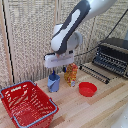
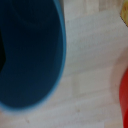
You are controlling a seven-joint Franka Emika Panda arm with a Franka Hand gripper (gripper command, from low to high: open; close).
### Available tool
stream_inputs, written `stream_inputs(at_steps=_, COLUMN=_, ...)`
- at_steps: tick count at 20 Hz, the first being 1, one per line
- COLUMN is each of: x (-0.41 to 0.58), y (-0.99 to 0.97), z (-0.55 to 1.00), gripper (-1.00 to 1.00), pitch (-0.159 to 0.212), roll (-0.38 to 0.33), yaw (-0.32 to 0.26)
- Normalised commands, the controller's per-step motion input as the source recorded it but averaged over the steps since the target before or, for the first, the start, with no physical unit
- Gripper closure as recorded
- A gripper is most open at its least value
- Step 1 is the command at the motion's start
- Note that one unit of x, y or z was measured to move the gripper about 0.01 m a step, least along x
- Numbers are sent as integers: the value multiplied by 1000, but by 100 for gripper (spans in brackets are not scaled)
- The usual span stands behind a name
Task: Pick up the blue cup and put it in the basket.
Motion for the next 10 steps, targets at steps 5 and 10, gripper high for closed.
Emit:
stream_inputs(at_steps=5, x=177, y=9, z=-403, gripper=100, pitch=106, roll=-55, yaw=1)
stream_inputs(at_steps=10, x=143, y=46, z=-213, gripper=100, pitch=25, roll=-25, yaw=-1)
